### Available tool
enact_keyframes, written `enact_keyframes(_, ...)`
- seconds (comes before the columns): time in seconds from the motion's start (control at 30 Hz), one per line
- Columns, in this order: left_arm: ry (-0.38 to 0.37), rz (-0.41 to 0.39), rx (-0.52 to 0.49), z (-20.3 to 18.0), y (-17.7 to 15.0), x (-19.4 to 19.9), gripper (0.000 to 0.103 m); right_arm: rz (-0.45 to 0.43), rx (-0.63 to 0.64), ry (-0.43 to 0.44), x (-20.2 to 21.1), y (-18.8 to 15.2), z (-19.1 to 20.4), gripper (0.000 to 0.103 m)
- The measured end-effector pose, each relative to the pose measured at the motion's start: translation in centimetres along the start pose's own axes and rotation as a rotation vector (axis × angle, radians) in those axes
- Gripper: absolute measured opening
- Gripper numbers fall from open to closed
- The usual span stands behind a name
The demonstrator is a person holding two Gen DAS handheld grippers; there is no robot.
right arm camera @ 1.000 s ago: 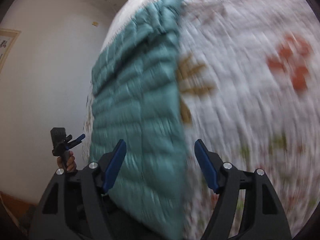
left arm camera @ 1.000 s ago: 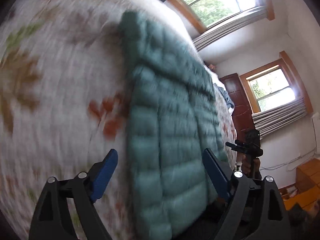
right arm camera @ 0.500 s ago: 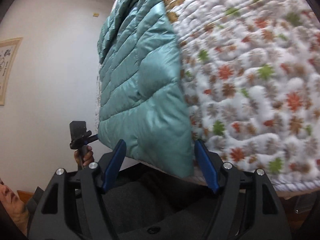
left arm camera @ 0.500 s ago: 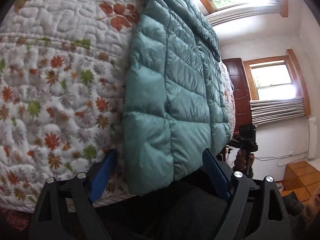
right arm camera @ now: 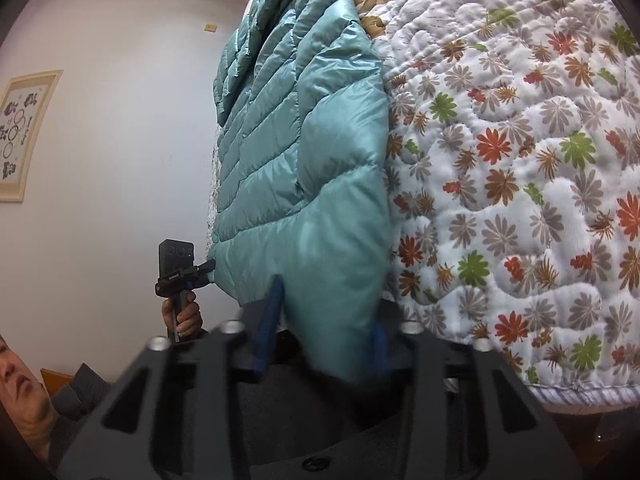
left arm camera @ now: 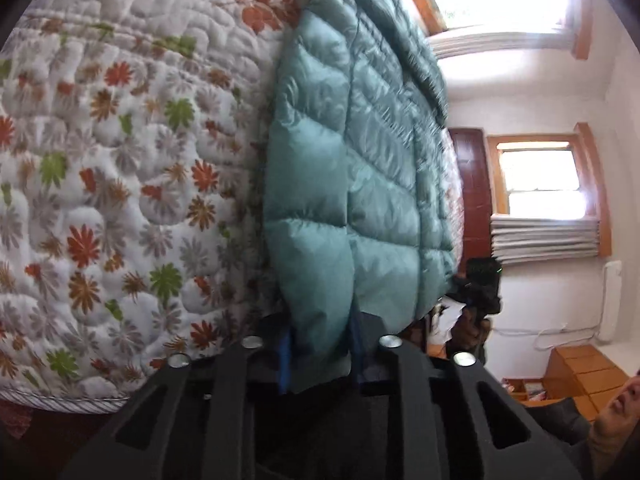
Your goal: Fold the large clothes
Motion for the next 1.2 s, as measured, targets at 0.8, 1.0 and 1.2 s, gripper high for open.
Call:
enact_keyframes(0.8, -0.247, -0.409, -0.121, -10.1, 5.9, 9.7, 0.006, -0.275, 0.249, 0.122, 7.1, 5.4, 13.8, 0.013)
enact_keyframes(1.0, -0.251, -0.44, -0.15, -11.7, 11.8, 10.8, 0.006, -0.334, 0.277, 0.072, 7.5, 11.1, 15.6, 0.012)
enact_keyframes(1.2, -0.233, -0.436, -0.142, -12.2, 18.5, 10.3, 0.006, -0.359, 0.289, -0.003, 6.9, 18.1, 16.9, 0.012)
Point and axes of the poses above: each gripper's, at about its wrist camera, not at the fingertips, and x roughly against the way its jaws point, z to its left, y to its top, the point moved 8 cm from there along -x, roughly the way its jaws point, and after that the axes turned 7 degrees about -x, right-handed, at the moved point
